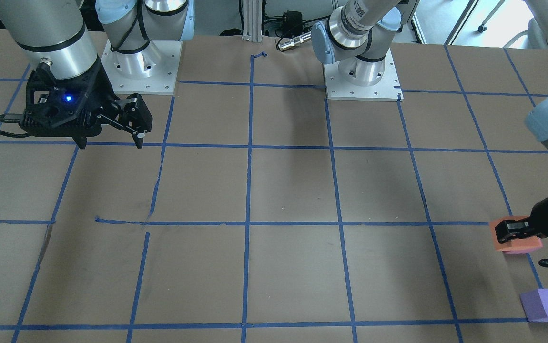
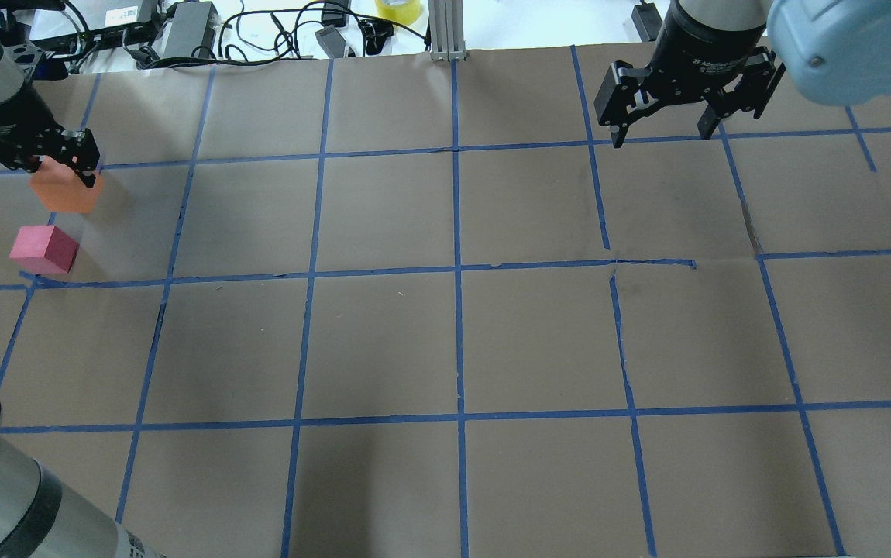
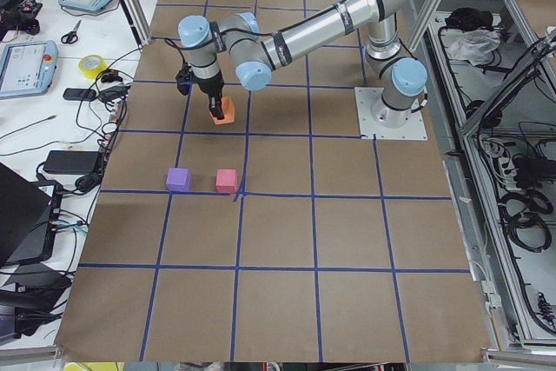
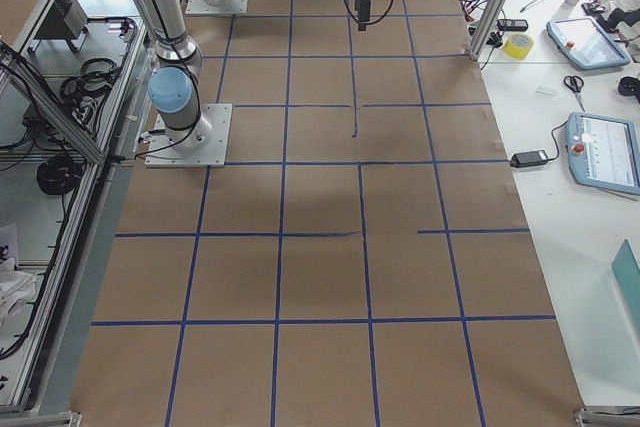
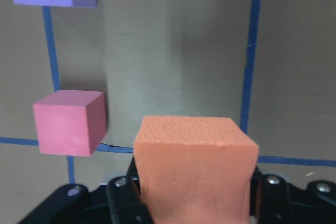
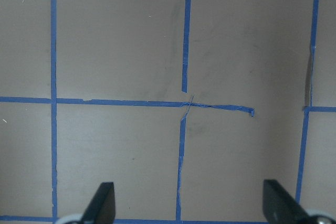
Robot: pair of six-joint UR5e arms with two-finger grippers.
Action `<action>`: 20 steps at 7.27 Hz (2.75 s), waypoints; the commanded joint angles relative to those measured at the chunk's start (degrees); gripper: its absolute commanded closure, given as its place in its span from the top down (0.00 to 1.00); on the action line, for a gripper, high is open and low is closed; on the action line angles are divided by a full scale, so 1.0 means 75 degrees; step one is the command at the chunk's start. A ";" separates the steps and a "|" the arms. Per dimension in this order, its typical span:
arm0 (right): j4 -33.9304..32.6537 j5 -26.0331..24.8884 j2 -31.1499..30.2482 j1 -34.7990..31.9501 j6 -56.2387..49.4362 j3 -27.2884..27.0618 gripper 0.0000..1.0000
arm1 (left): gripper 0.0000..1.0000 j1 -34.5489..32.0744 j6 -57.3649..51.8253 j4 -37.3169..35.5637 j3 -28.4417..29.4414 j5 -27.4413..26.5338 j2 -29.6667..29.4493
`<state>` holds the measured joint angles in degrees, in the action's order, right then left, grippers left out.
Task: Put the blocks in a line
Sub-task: 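Carry the orange cube with the left gripper toward the purple and pink cubes, then lower the orange cube between the purple cube and the pink cube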
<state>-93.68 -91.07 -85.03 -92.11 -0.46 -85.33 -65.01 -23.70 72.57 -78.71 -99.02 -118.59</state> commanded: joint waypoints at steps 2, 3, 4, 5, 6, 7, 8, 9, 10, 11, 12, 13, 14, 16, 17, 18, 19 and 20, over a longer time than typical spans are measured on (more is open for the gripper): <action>0.0011 -0.0009 -0.0006 0.0000 -0.0008 -0.0002 1.00 | 0.00 0.0779 -0.0366 -0.0661 0.0428 0.0611 -0.0663; 0.0011 -0.0009 -0.0006 0.0000 -0.0008 -0.0002 1.00 | 0.00 0.0933 -0.0518 -0.0700 0.0509 0.0664 -0.0804; -0.0001 0.0002 0.0005 0.0000 0.0003 -0.0002 1.00 | 0.00 0.1062 -0.0508 -0.1269 0.0661 0.0861 -0.0944; -0.0001 0.0003 0.0005 0.0000 0.0003 -0.0002 1.00 | 0.00 0.1109 -0.0508 -0.1274 0.0755 0.1072 -0.1108; -0.0001 0.0003 0.0005 0.0000 0.0003 0.0010 1.00 | 0.00 0.1110 -0.0520 -0.1297 0.0768 0.1074 -0.1191; -0.0001 0.0003 0.0005 0.0000 0.0003 -0.0002 1.00 | 0.00 0.1110 -0.0624 -0.1379 0.0663 0.1074 -0.1238; -0.0001 0.0037 0.0028 0.0000 0.0027 -0.0002 1.00 | 0.00 0.1110 -0.1020 -0.1391 0.0616 0.1063 -0.1285; -0.0001 0.0026 0.0029 -0.0012 0.0027 -0.0002 1.00 | 0.00 0.1110 -0.1012 -0.1380 0.0581 0.1063 -0.1297; -0.0001 0.0026 0.0029 -0.0012 0.0038 -0.0002 1.00 | 0.00 0.1110 -0.1012 -0.1403 0.0592 0.1051 -0.1309; -0.0001 0.0038 0.0029 -0.0012 0.0050 -0.0002 1.00 | 0.00 0.1110 -0.1024 -0.1519 0.0604 0.1051 -0.1355; -0.0001 0.0038 0.0040 -0.0012 0.0039 -0.0002 1.00 | 0.00 0.1110 -0.1024 -0.1520 0.0627 0.1051 -0.1391; -0.0001 0.0049 0.0029 -0.0012 0.0050 -0.0002 1.00 | 0.00 0.1110 -0.1024 -0.1520 0.0627 0.1063 -0.1414; -0.0001 0.0038 0.0029 -0.0012 0.0050 -0.0002 1.00 | 0.00 0.1110 -0.1035 -0.1520 0.0627 0.1074 -0.1472; -0.0013 0.0049 0.0041 -0.0012 0.0062 -0.0002 1.00 | 0.00 0.1110 -0.1256 -0.1788 0.0627 0.1063 -0.1590; -0.0013 0.0049 0.0040 0.0000 0.0039 -0.0002 1.00 | 0.00 0.1110 -0.1270 -0.1801 0.0592 0.1063 -0.1648; -0.0013 0.0061 0.0040 -0.0012 0.0062 0.0010 1.00 | 0.00 0.1110 -0.1258 -0.1802 0.0569 0.1063 -0.1730; -0.0001 0.0050 0.0029 -0.0012 0.0027 -0.0002 1.00 | 0.00 0.1110 -0.1258 -0.1802 0.0592 0.1074 -0.1824; -0.0001 0.0049 0.0029 -0.0012 0.0027 -0.0002 1.00 | 0.00 0.1110 -0.1351 -0.1894 0.0592 0.1074 -0.1859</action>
<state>-93.73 -90.68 -84.78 -92.18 -0.18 -85.32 -56.69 -33.29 58.92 -74.30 -91.00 -131.99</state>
